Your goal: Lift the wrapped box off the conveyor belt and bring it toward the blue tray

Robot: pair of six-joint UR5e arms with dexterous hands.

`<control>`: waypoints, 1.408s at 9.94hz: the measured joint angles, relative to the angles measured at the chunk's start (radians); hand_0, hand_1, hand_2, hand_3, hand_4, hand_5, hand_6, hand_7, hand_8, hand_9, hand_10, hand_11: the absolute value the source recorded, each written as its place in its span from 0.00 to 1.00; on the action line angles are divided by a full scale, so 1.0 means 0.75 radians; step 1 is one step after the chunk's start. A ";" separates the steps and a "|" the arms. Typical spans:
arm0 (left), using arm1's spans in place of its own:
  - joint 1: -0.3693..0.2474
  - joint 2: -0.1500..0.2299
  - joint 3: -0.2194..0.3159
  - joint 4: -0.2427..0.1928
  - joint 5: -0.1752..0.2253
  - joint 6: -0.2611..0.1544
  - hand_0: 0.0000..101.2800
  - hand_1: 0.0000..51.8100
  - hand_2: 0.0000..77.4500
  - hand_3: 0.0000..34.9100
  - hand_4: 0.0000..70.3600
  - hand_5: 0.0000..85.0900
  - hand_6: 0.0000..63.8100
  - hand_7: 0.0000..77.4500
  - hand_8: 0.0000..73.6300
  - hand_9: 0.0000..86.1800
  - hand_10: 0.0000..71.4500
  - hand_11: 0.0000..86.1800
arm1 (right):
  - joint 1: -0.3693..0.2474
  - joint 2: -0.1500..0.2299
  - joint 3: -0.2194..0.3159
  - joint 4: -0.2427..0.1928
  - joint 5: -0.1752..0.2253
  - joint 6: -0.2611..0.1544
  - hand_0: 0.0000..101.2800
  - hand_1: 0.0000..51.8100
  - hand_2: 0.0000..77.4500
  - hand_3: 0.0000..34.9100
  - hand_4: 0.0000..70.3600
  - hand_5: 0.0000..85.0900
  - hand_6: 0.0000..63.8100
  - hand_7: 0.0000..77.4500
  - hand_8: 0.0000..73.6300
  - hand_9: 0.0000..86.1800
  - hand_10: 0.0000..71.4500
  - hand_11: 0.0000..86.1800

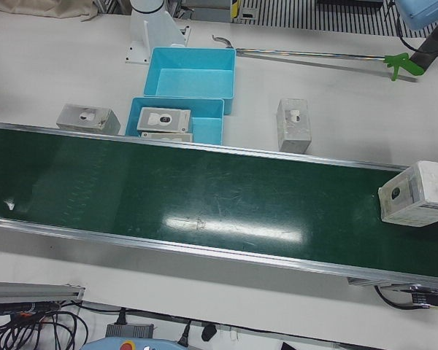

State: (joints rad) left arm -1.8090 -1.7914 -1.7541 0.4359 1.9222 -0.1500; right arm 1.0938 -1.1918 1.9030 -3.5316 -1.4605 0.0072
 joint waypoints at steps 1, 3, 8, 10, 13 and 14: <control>0.000 0.000 0.000 0.000 0.000 0.000 0.00 0.00 0.01 0.00 0.00 0.01 0.00 0.01 0.01 0.00 0.01 0.00 | 0.000 0.000 -0.001 0.000 0.000 0.001 0.49 0.32 0.18 0.21 0.23 0.18 0.15 0.33 0.04 0.09 0.02 0.05; 0.000 0.000 0.000 0.000 0.000 0.000 0.00 0.00 0.01 0.00 0.00 0.01 0.00 0.01 0.01 0.00 0.01 0.00 | -0.001 0.000 0.000 0.000 0.001 0.003 0.49 0.29 0.18 0.21 0.23 0.18 0.15 0.33 0.04 0.09 0.02 0.05; 0.000 0.000 0.000 0.000 0.000 0.000 0.00 0.00 0.01 0.00 0.00 0.01 0.00 0.01 0.01 0.00 0.01 0.00 | -0.002 0.000 0.003 0.001 -0.001 0.002 0.49 0.29 0.17 0.21 0.24 0.19 0.15 0.33 0.04 0.09 0.04 0.05; 0.000 0.000 0.000 0.000 0.000 0.000 0.00 0.00 0.01 0.00 0.00 0.01 0.00 0.01 0.01 0.00 0.01 0.00 | -0.005 0.000 0.003 0.000 -0.002 -0.002 0.49 0.29 0.16 0.21 0.24 0.19 0.15 0.33 0.04 0.07 0.02 0.05; 0.000 0.000 0.000 0.000 0.000 0.000 0.00 0.00 0.01 0.00 0.00 0.01 0.00 0.01 0.01 0.00 0.01 0.00 | -0.015 0.000 0.004 0.001 -0.001 -0.003 0.49 0.29 0.14 0.24 0.26 0.20 0.15 0.34 0.04 0.09 0.02 0.05; 0.000 0.000 0.000 0.000 0.000 0.000 0.00 0.00 0.01 0.00 0.00 0.01 0.00 0.01 0.01 0.00 0.01 0.00 | -0.018 0.000 0.004 0.000 -0.001 -0.003 0.49 0.29 0.15 0.24 0.26 0.20 0.15 0.34 0.04 0.09 0.02 0.05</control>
State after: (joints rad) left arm -1.8089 -1.7913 -1.7541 0.4359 1.9222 -0.1500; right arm 1.0806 -1.1916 1.9064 -3.5312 -1.4608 0.0046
